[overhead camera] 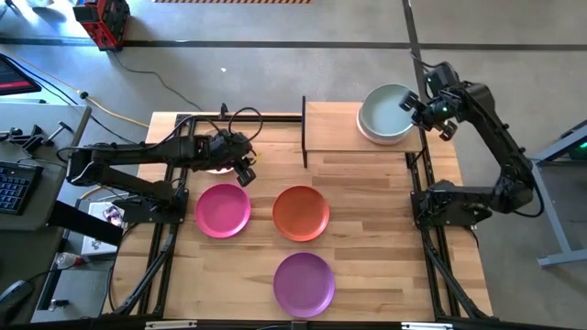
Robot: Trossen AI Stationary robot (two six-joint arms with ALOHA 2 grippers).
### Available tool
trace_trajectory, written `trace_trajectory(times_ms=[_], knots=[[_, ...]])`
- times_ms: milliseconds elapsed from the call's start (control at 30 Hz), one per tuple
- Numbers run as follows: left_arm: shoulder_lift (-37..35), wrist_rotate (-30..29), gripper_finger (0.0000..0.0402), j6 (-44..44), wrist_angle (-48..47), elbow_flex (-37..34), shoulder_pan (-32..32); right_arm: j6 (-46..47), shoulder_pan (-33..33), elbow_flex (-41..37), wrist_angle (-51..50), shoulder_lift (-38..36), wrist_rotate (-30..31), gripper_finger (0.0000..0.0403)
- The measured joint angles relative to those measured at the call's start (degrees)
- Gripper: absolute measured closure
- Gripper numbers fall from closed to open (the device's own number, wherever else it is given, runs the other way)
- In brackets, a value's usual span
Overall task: Place and stack plates onto a shelf
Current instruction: Stack the light blue plate on top of the gray plate on the shelf
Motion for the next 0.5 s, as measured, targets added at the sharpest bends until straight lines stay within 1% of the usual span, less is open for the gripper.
trace_trajectory(times_ms=[200,500], knots=[[-0.02,0.01,0.0286,1.61,0.05,0.0,0.91,0.02,0.0,0.0,1.59,1.73,-0.71,0.0403],[-0.01,-0.04,0.0286,2.17,0.13,0.0,1.32,0.02,0.09,0.0,1.37,3.08,-1.29,0.0403]])
